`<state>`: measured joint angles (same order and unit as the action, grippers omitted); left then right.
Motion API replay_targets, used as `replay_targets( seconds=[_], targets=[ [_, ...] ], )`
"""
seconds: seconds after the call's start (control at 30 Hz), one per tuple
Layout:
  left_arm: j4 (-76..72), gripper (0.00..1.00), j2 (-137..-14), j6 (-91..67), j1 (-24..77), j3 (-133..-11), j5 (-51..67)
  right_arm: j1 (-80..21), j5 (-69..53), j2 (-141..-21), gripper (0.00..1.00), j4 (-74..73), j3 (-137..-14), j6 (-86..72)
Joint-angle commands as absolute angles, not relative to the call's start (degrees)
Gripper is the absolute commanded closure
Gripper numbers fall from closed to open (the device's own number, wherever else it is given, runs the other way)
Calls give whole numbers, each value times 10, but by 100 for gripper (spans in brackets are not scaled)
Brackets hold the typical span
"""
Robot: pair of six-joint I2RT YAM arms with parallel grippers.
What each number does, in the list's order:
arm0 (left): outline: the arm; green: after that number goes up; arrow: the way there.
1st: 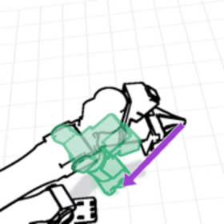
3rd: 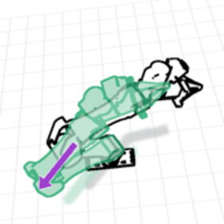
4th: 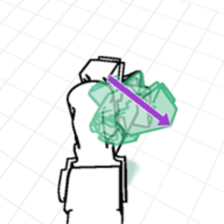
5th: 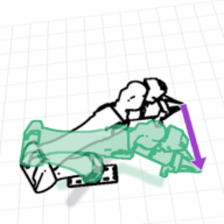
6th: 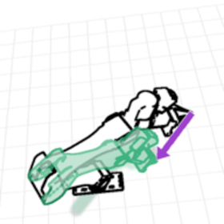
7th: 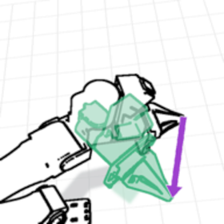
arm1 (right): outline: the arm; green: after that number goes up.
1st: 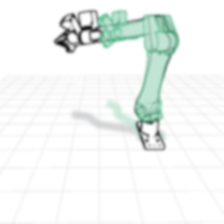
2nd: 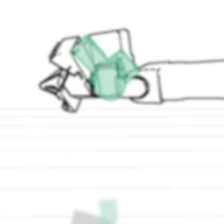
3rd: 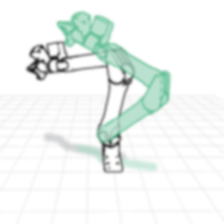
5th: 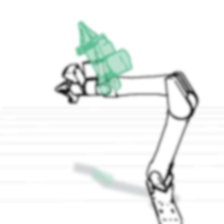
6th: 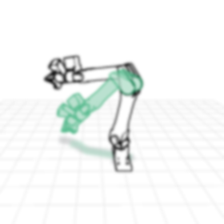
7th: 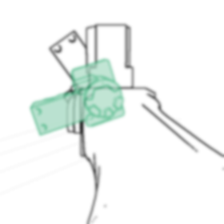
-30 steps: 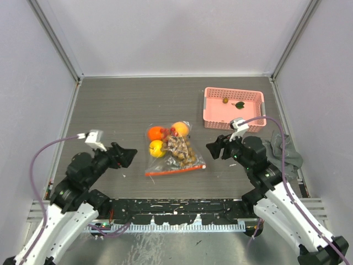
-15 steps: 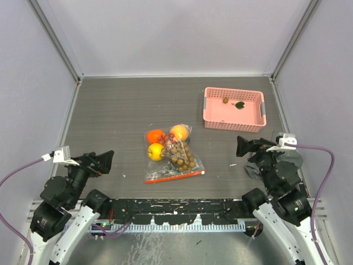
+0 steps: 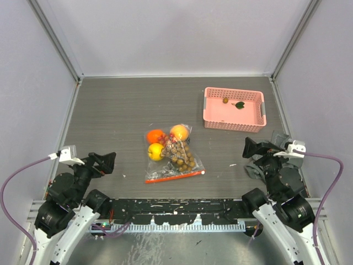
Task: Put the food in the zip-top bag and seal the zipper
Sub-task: Reset both arms
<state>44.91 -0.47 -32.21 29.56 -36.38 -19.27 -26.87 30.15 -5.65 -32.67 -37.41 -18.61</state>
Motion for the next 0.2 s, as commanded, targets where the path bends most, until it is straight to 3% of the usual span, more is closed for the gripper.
replay_targets(
  seconds=[0.0,0.17],
  targets=[
    [430,2,-1,-324,293,-361,-197,-267,310,-60,0,-320,-391,-185],
    [432,2,-1,-323,293,-361,-199,-268,308,-69,0,-323,-394,-183]
  ],
)
